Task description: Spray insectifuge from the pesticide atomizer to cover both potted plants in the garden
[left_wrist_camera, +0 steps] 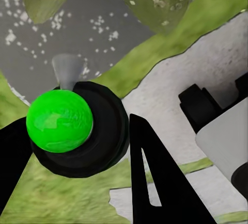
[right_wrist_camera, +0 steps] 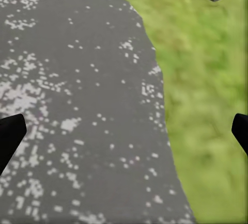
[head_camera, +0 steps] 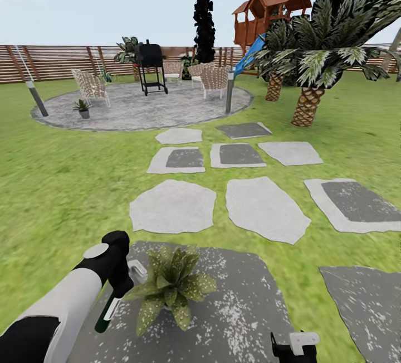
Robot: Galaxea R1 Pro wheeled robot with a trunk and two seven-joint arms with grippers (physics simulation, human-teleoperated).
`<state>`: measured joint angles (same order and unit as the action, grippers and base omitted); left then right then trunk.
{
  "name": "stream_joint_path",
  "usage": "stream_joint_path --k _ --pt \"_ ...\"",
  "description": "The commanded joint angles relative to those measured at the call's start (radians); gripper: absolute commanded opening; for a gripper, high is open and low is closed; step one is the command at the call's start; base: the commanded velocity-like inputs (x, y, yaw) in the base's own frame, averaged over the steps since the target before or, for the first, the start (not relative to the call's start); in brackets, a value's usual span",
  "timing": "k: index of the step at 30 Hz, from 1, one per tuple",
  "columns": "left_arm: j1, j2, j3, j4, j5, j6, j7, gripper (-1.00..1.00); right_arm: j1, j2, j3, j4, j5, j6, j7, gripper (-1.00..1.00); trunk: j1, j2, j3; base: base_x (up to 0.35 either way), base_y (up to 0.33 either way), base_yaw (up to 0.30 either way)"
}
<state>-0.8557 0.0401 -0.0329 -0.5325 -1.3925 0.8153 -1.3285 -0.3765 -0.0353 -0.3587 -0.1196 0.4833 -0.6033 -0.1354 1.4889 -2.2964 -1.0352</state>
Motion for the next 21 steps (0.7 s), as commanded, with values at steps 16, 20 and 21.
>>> stream_joint_path --k 16,20,21 --pt "-0.008 0.002 -0.018 0.013 -0.069 0.006 -0.184 -1.00 -0.001 0.000 -0.003 0.003 0.012 -0.003 -0.007 1.00 0.000 0.000 -0.001 0.000 0.000 -0.002" --pt "-0.008 0.002 -0.018 0.003 -0.127 0.009 -0.219 -1.00 -0.001 0.000 -0.003 0.003 0.012 -0.003 -0.007 1.00 0.000 0.000 -0.001 0.000 0.000 0.000" --pt "-0.011 0.002 -0.018 0.001 -0.136 0.009 -0.220 -1.00 -0.001 0.000 -0.003 0.003 0.012 -0.003 -0.007 1.00 0.000 0.000 -0.001 -0.026 0.007 0.000"
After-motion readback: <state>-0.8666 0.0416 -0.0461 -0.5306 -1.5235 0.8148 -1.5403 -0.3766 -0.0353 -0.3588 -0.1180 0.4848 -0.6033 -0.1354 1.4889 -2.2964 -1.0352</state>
